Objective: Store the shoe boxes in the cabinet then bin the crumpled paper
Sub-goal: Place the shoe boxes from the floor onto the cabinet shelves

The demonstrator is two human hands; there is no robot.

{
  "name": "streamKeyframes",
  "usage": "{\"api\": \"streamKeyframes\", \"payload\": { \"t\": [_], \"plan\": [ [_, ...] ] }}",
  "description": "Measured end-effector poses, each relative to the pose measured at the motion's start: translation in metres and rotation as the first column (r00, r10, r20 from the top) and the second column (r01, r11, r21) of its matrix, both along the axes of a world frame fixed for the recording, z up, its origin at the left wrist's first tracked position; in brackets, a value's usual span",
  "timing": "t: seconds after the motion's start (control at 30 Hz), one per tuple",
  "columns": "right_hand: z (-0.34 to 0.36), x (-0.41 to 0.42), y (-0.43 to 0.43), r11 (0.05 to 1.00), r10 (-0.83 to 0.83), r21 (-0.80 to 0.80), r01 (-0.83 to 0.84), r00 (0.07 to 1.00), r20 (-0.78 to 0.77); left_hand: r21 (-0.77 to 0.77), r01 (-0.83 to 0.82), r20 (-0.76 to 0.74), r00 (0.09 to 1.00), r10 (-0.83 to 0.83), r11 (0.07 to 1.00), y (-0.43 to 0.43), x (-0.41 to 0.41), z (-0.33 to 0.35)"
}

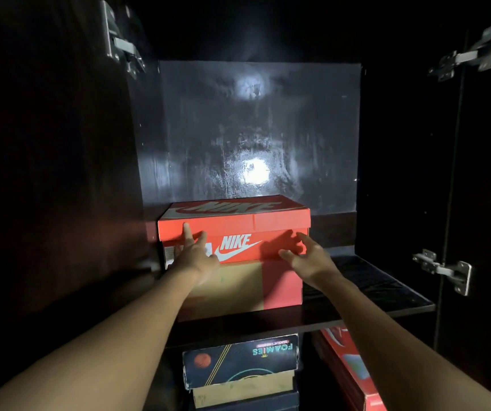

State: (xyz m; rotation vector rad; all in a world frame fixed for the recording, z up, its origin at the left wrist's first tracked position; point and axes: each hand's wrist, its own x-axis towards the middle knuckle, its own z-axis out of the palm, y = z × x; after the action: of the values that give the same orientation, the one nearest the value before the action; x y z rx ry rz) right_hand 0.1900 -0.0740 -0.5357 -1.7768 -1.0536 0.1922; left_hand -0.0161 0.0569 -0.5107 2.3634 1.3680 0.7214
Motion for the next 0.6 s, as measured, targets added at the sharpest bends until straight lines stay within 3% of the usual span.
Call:
{"api": "streamKeyframes", "payload": {
  "t": [0.1, 0.27, 0.4, 0.6],
  "plan": [
    [0.006, -0.008, -0.018, 1.000, -0.023, 0.013, 0.023, 0.999, 0.035, 0.002, -0.013, 0.045, 0.999, 0.012, 1.000, -0.012, -0.003, 0.003],
    [0.012, -0.025, -0.061, 0.998, -0.062, -0.017, 0.063, 0.996, 0.069, -0.085, 0.026, 0.271, 0.963, -0.002, 0.996, -0.054, -0.010, 0.016],
    [0.007, -0.050, -0.110, 0.992, -0.122, 0.017, 0.121, 0.988, 0.090, 0.025, 0.109, 0.236, 0.965, -0.112, 0.994, -0.103, -0.022, 0.017],
    [-0.028, -0.116, -0.202, 0.972, -0.224, 0.072, 0.224, 0.975, 0.001, -0.020, 0.323, 0.295, 0.906, -0.303, 0.946, -0.171, -0.041, -0.016]
  ]
}}
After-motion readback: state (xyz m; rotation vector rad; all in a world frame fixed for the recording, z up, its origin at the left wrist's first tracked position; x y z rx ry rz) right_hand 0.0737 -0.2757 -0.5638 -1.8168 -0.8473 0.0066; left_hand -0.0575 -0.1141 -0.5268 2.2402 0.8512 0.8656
